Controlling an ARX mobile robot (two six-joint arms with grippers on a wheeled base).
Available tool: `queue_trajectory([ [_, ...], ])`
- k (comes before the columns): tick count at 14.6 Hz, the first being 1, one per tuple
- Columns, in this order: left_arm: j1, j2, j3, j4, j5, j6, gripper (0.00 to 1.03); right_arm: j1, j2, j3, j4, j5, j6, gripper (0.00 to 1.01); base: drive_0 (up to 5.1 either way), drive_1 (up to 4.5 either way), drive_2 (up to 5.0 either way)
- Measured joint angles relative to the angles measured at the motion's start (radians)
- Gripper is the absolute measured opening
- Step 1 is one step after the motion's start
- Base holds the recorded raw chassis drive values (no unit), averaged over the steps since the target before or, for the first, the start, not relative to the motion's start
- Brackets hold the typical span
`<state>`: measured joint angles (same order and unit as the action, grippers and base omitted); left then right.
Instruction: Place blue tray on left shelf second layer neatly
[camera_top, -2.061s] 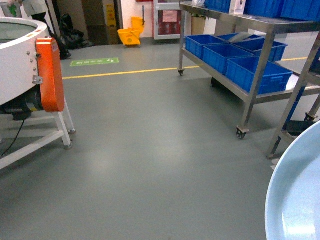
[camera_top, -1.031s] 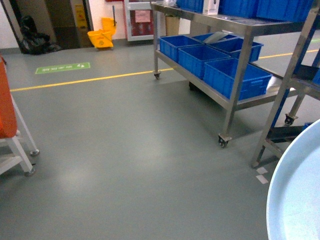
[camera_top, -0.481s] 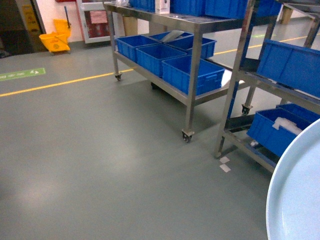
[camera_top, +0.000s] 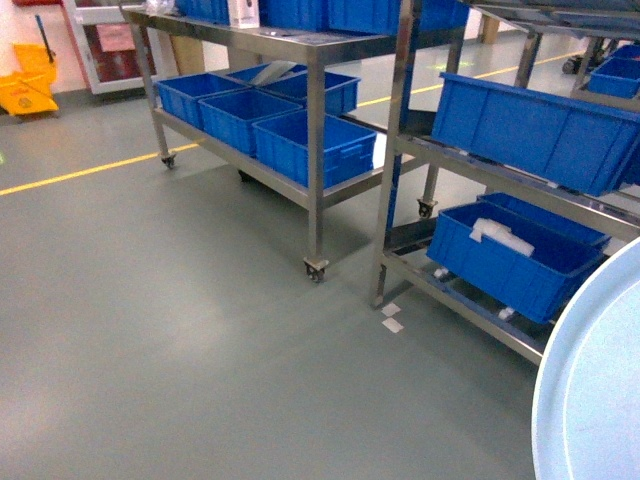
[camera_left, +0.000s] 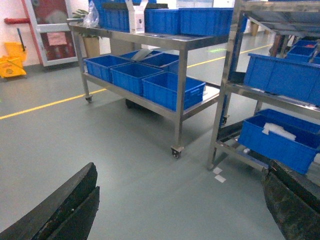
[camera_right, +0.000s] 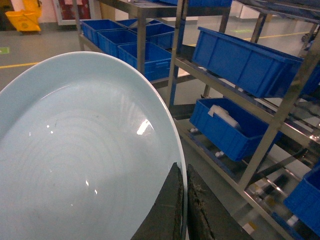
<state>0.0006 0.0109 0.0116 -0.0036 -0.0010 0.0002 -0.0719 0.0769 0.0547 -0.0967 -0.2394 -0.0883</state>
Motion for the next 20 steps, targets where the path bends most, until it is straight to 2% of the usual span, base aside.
queue_trajectory([
  [20, -0.001, 0.000, 0.000, 0.000, 0.000, 0.000, 0.98, 0.000, 0.000, 0.000, 0.000, 0.000, 0.000, 0.02, -1.5, -1.52, -1.5],
])
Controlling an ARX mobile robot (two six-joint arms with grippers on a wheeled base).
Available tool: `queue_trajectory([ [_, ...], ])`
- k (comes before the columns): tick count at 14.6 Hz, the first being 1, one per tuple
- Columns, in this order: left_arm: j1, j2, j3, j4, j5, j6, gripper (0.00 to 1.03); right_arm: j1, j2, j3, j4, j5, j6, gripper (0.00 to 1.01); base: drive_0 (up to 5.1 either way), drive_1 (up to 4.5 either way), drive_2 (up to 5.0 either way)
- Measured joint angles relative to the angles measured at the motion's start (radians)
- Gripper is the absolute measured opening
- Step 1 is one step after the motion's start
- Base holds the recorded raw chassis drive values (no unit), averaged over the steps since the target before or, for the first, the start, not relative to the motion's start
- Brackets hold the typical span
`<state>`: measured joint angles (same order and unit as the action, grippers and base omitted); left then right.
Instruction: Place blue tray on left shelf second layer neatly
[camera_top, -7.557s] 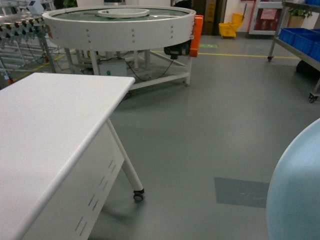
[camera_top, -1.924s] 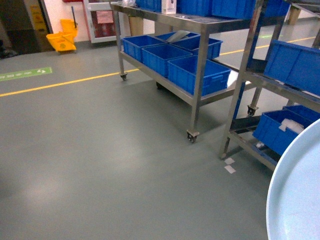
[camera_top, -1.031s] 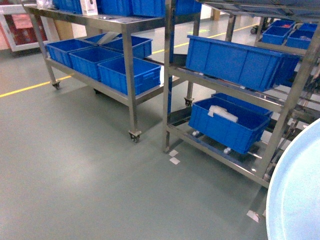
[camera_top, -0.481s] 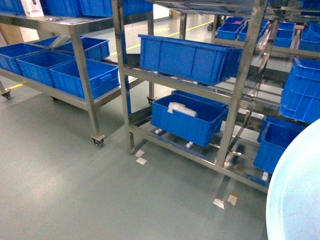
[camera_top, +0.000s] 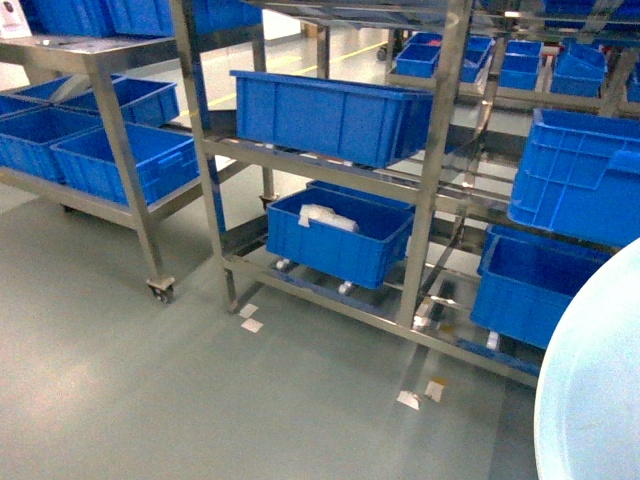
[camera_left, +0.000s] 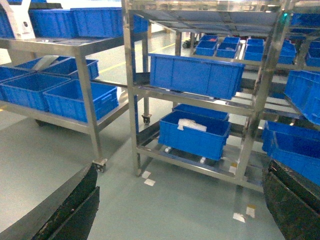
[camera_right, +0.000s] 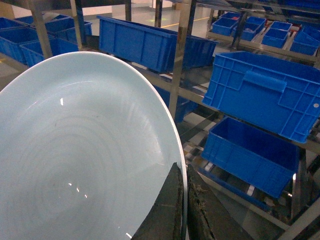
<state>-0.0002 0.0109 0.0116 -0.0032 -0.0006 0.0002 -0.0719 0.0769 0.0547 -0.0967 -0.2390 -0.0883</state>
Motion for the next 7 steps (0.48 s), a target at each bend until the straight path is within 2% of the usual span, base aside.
queue_trajectory([
  [7, 0.000, 0.000, 0.000, 0.000, 0.000, 0.000, 0.98, 0.000, 0.000, 0.000, 0.000, 0.000, 0.000, 0.02, -1.5, -1.53, -1.5],
])
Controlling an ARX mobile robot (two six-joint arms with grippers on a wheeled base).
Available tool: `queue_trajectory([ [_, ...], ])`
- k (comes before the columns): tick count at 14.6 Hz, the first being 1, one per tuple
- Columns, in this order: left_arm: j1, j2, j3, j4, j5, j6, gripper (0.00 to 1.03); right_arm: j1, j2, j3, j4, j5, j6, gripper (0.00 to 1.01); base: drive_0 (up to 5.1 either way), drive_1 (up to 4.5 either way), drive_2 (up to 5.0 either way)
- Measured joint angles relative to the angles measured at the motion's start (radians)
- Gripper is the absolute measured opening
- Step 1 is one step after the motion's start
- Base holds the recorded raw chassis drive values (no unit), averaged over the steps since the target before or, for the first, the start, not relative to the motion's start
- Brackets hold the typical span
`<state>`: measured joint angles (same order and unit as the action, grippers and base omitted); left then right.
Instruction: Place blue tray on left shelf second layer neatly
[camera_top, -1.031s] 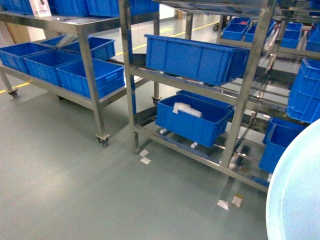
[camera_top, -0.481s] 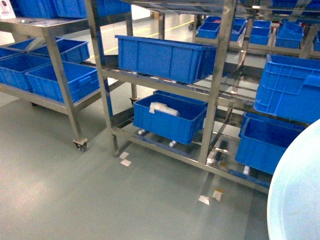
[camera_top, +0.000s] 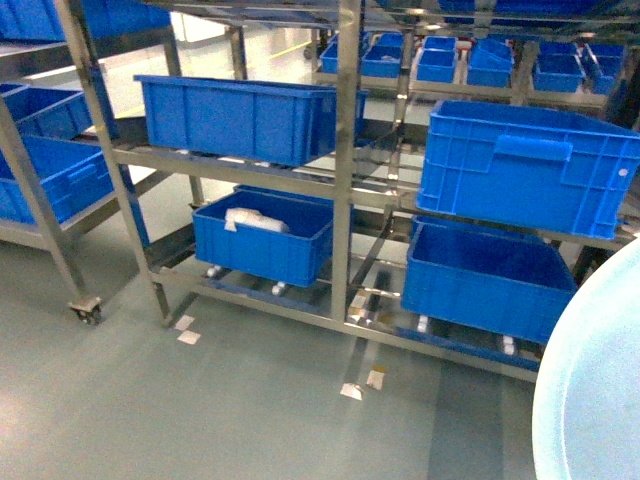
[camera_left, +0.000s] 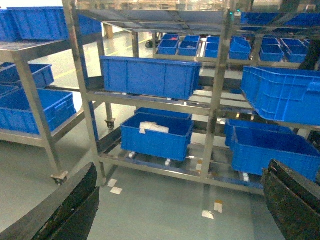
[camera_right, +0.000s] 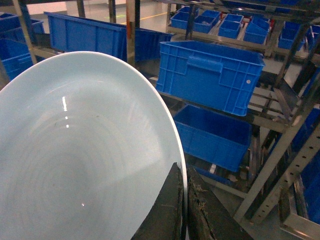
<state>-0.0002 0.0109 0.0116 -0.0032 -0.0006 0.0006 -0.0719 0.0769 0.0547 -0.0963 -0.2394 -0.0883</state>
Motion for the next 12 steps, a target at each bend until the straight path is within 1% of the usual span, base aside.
queue_trajectory([
  [12, 0.000, 0.000, 0.000, 0.000, 0.000, 0.000, 0.98, 0.000, 0.000, 0.000, 0.000, 0.000, 0.000, 0.02, -1.6, -1.58, -1.6],
])
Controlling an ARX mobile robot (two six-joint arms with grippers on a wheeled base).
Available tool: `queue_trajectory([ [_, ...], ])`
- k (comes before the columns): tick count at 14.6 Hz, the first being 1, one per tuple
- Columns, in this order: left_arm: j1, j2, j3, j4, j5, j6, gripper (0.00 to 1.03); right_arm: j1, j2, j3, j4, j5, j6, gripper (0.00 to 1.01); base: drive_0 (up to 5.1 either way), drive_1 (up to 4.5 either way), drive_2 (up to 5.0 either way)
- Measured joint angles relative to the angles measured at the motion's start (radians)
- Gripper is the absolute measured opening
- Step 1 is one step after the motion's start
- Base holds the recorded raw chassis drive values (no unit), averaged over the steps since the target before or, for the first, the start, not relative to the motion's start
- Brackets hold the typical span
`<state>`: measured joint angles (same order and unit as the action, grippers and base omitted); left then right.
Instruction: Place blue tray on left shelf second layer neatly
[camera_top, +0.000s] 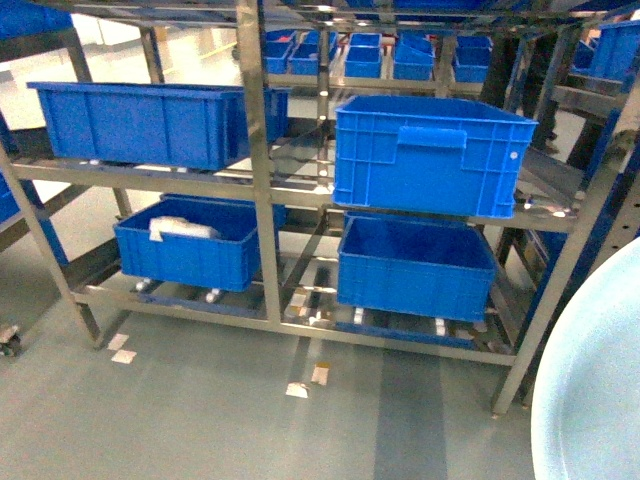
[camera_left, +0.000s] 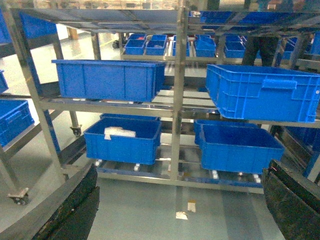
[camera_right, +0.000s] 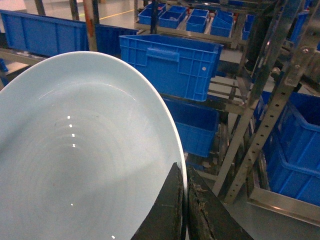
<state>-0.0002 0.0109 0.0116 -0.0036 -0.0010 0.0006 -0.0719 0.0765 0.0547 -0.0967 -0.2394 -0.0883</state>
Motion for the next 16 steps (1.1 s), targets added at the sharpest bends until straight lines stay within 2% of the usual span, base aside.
queue_trajectory([
  [16, 0.000, 0.000, 0.000, 0.000, -0.002, 0.000, 0.98, 0.000, 0.000, 0.000, 0.001, 0.000, 0.000, 0.02, -1.6, -1.58, -1.6],
])
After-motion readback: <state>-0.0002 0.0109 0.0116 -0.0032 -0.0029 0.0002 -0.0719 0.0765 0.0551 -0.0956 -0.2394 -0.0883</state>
